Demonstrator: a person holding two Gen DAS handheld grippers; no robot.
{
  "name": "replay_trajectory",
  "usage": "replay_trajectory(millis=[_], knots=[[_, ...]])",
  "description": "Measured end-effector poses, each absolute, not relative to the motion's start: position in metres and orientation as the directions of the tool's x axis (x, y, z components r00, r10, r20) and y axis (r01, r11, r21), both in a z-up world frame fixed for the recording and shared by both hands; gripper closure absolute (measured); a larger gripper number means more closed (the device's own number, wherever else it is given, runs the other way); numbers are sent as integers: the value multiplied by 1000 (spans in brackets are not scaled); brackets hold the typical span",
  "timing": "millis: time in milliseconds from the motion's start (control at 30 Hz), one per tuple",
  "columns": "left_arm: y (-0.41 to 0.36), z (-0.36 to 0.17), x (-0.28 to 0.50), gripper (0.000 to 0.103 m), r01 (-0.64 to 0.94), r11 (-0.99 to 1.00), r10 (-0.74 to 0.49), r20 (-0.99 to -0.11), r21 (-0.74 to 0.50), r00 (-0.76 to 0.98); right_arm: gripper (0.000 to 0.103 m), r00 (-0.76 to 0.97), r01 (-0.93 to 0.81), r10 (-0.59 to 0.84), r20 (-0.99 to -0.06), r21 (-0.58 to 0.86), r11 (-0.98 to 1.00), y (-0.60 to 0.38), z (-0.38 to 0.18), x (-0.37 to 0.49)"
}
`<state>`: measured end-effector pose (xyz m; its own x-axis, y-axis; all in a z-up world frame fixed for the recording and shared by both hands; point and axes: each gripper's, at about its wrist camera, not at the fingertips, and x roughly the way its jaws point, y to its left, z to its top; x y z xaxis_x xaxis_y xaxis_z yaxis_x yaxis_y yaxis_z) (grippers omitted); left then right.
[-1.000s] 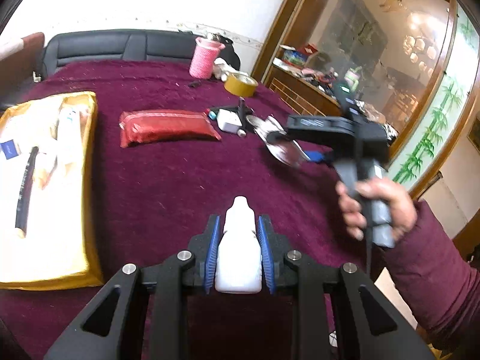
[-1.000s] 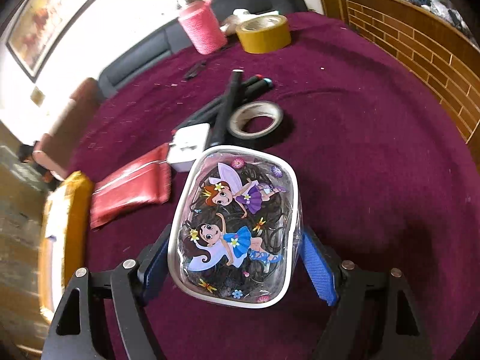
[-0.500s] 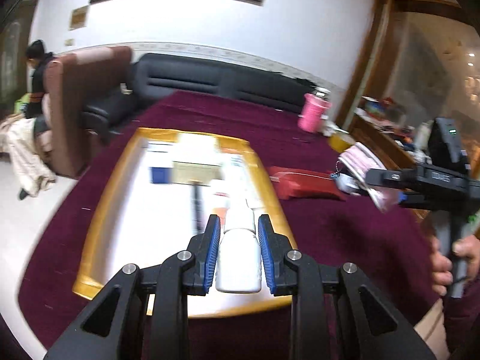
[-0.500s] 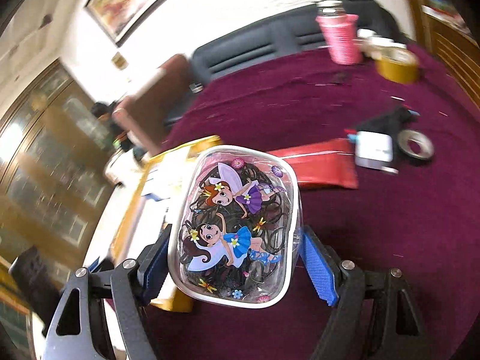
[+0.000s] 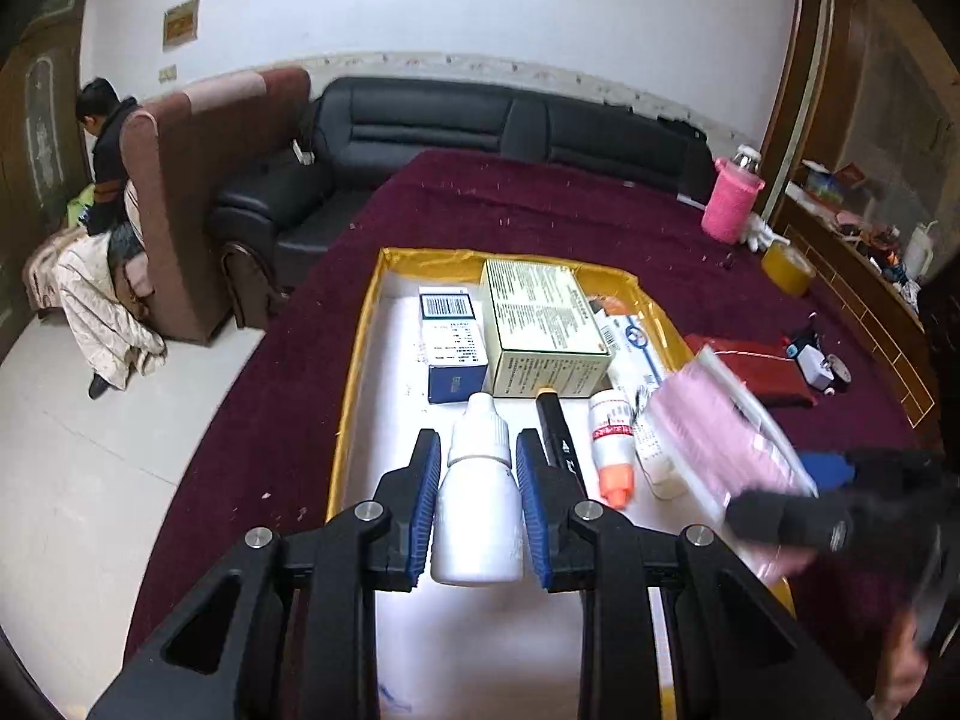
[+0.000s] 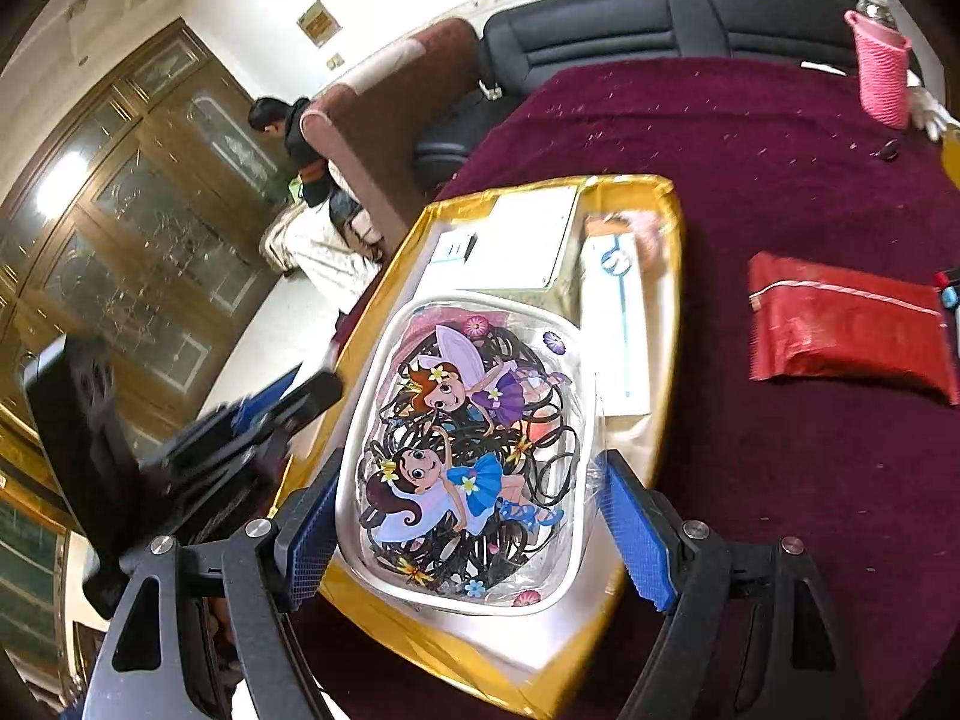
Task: Organize objects
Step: 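Carry the dropper bottle with the left tool while the right tool carries the pouch toward the tray, then lower the dropper bottle into the tray with the left tool while the right tool sets the pouch down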
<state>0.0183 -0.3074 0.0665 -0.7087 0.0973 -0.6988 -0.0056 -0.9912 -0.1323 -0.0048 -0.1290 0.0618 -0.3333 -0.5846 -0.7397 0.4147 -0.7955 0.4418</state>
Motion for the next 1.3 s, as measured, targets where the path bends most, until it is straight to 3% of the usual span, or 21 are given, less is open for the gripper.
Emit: replay_trajectory(millis=[367, 600, 900, 1133, 1300], knots=[[-317, 35, -29, 78, 49, -992, 67, -805, -118, -590, 18, -306, 420, -568, -764, 428, -800, -155, 42, -14], [-326, 31, -29, 78, 89, -986, 66, -819, -142, -570, 18, -302, 404, -560, -772, 428, -808, -155, 35, -22], [-335, 44, -18, 53, 90, -969, 126, -769, -232, -626, 18, -324, 398, -517, -792, 382, -834, -153, 35, -17], [-364, 88, 31, 33, 127, -932, 128, -637, -339, -760, 18, -305, 404, -537, -787, 404, -821, -169, 39, -25], [-384, 100, 58, 30, 167, -913, 93, -588, -373, -804, 18, -309, 431, -509, -804, 359, -828, -200, 41, -32]])
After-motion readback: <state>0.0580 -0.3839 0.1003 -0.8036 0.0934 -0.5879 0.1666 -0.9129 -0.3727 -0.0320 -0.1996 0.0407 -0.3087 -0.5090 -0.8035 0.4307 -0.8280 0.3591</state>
